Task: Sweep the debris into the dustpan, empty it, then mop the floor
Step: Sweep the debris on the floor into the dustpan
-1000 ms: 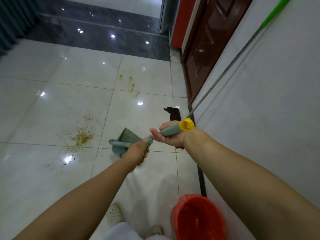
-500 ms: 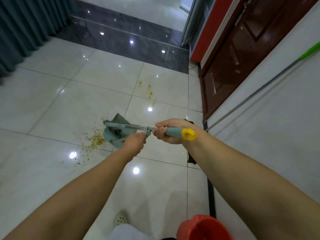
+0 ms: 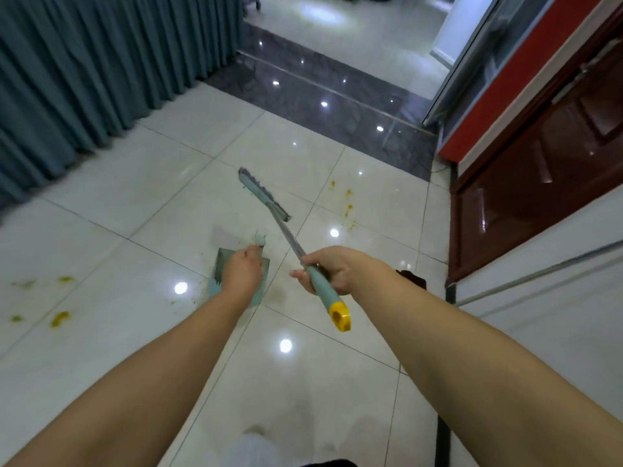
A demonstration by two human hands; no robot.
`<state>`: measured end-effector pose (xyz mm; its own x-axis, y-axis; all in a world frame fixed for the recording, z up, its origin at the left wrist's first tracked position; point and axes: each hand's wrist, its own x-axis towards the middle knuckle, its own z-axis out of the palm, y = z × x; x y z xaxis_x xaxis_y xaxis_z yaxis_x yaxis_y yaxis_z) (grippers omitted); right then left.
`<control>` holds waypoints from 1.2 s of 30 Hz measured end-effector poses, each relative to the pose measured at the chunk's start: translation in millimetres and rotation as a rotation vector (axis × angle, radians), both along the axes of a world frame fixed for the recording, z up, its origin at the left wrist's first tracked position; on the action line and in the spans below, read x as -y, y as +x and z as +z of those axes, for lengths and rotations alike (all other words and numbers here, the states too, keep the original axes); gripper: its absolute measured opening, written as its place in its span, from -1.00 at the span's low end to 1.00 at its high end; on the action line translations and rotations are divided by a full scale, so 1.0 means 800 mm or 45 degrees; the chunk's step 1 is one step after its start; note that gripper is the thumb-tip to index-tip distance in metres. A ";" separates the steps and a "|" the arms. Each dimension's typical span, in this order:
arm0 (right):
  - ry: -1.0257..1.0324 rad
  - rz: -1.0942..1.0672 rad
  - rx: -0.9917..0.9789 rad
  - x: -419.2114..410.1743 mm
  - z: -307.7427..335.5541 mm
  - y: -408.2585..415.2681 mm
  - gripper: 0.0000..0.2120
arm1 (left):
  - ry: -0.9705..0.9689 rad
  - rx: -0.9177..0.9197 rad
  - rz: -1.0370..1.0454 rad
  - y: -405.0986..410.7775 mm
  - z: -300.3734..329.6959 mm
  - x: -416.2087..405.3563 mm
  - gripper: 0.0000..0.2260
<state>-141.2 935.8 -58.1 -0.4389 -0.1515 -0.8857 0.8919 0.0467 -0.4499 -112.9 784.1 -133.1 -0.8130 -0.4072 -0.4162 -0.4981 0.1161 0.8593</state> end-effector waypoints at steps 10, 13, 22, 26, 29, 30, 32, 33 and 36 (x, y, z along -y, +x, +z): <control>0.187 0.387 0.136 0.051 -0.053 -0.047 -0.84 | 0.182 -0.052 0.495 0.018 0.006 0.080 -0.57; 0.095 0.410 0.211 0.058 -0.060 -0.073 -0.81 | 0.242 -0.048 0.672 0.022 0.006 0.099 -0.58; -0.060 0.735 0.305 0.103 -0.105 -0.136 -0.93 | 0.160 -0.092 1.331 0.055 -0.005 0.126 -0.60; -0.073 0.923 0.477 0.129 -0.130 -0.136 -0.94 | 0.135 -0.085 1.580 0.088 -0.009 0.118 -0.61; -0.037 1.060 0.587 0.154 -0.146 -0.118 -0.96 | 0.092 -0.087 1.712 0.123 -0.015 0.110 -0.60; -0.026 1.122 0.613 0.161 -0.151 -0.108 -0.97 | 0.081 -0.091 1.750 0.134 -0.016 0.107 -0.60; -0.018 1.246 0.662 0.175 -0.161 -0.086 -0.95 | 0.073 -0.114 1.835 0.153 -0.020 0.100 -0.59; -0.019 1.294 0.684 0.183 -0.165 -0.073 -0.93 | 0.067 -0.131 1.878 0.162 -0.022 0.097 -0.59; -0.001 1.382 0.720 0.211 -0.175 -0.034 -0.89 | 0.021 -0.116 2.011 0.186 -0.029 0.098 -0.61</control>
